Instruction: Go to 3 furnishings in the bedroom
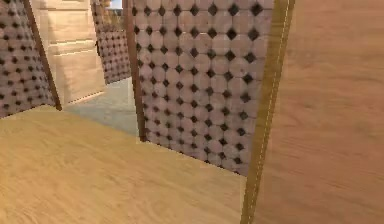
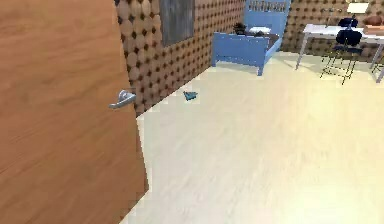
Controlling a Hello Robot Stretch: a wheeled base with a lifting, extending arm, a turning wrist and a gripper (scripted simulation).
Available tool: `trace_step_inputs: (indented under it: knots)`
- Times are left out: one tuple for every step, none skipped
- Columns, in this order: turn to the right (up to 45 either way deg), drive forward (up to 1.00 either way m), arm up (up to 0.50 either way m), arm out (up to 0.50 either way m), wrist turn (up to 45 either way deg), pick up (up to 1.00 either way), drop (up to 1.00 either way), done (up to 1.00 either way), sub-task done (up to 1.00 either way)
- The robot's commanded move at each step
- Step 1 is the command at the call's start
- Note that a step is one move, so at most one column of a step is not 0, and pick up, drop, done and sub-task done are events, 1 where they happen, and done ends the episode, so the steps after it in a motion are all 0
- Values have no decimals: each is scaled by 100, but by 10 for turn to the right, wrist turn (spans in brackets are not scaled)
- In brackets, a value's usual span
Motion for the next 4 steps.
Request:
trace_step_inputs:
  knots:
    - [450, 0, 0, 0, 0, 0, 0, 0, 0]
    - [450, 0, 0, 0, 0, 0, 0, 0, 0]
    - [420, 0, 0, 0, 0, 0, 0, 0, 0]
    - [0, 100, 0, 0, 0, 0, 0, 0, 0]
